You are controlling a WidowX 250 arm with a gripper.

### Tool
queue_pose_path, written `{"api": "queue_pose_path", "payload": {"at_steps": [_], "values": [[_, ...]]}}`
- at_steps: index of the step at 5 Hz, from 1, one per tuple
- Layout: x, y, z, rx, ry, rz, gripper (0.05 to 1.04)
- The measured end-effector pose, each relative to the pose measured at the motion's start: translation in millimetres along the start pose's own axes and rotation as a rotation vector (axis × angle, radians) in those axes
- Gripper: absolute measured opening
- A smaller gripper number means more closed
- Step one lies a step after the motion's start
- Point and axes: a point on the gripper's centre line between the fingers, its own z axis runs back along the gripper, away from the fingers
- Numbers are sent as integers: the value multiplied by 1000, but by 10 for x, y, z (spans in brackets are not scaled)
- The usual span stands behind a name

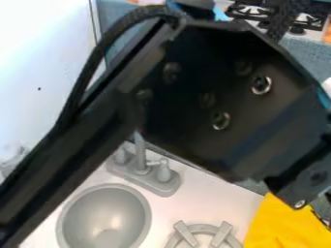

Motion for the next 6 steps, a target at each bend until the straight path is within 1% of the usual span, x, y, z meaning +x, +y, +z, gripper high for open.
{"api": "queue_pose_path", "payload": {"at_steps": [1,2,3,4,5,6], "values": [[59,34,-49,-27,15,12,1005],[93,73,-60,-70,23,33,1004],[85,23,-58,-110,31,27,950],[45,-22,-159,-147,58,7,678],[55,-4,-164,-171,57,17,560],[-25,39,-141,-157,72,-2,536]]}}
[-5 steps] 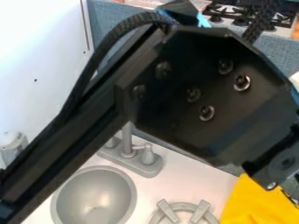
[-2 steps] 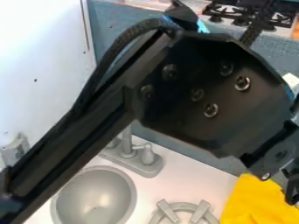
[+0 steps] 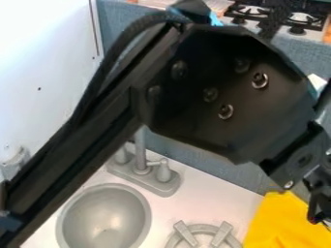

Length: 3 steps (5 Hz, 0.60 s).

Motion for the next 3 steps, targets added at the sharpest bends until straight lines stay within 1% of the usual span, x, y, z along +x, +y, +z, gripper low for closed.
{"api": "queue_pose_path", "payload": {"at_steps": [1,2,3], "values": [[-210,49,435,2,-49,-12,536],[-479,299,748,31,-81,67,536],[-512,706,731,37,-74,161,536]]}}
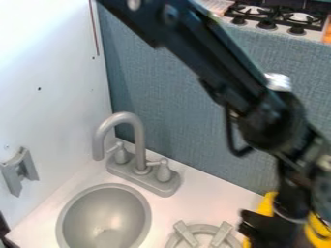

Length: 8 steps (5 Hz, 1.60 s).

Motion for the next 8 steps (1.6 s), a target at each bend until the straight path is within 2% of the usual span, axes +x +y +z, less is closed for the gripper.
{"api": "queue_pose_path", "payload": {"at_steps": [1,2,3,4,6,8], "values": [[136,397,-77,34,-52,36,536],[195,642,-209,73,-94,73,536],[104,745,-272,126,-88,81,536],[-18,814,-353,157,-66,103,536],[-69,952,-597,148,-30,109,536],[1,895,-729,23,-52,81,536]]}}
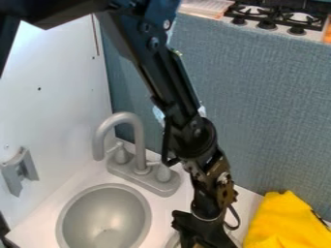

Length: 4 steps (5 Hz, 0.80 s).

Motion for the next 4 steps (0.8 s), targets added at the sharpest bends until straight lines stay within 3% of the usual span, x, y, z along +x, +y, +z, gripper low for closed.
{"api": "queue_pose_path", "payload": {"at_steps": [1,2,3,4], "values": [[12,-1,-12,-35,-3,-4,624],[-35,43,-12,-28,35,50,918],[-71,49,58,-31,65,142,1010],[-29,-4,353,-48,51,189,1005]]}}
